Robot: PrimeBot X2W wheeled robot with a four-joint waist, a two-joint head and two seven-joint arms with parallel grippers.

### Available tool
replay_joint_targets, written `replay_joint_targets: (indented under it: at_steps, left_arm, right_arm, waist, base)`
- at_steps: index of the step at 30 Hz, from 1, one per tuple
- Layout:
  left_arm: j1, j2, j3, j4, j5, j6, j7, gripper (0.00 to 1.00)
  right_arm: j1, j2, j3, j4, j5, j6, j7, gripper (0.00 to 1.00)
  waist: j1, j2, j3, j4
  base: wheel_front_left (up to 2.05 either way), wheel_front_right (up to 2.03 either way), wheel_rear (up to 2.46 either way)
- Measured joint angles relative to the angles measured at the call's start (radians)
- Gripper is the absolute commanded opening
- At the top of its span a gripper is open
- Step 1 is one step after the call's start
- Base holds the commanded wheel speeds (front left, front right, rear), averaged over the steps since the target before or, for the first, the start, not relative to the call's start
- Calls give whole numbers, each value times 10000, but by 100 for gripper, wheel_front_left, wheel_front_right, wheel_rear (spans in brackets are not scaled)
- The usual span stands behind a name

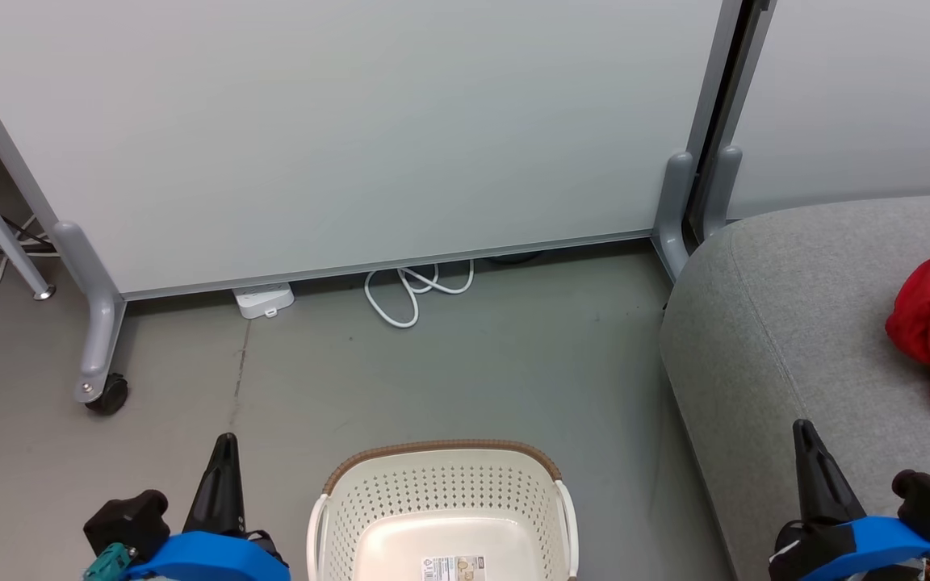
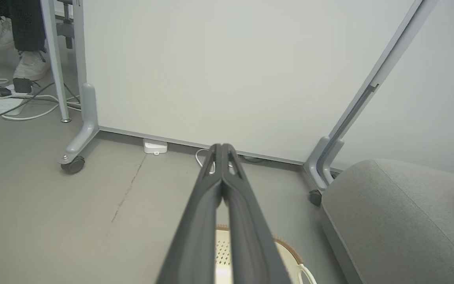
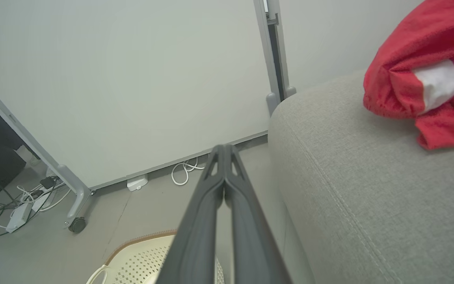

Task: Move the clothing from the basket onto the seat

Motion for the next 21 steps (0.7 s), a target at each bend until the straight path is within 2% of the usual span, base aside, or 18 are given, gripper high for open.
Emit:
replay_joint_targets:
  at_steps: [21]
  left_arm:
    - [-131, 0, 316, -359, -3457, -2, 823, 0]
  right_arm:
    - [-62, 25, -15, -291, 3530, -2, 782, 0]
  waist:
    - [0, 0, 70, -83]
  base:
    - [0, 0, 0]
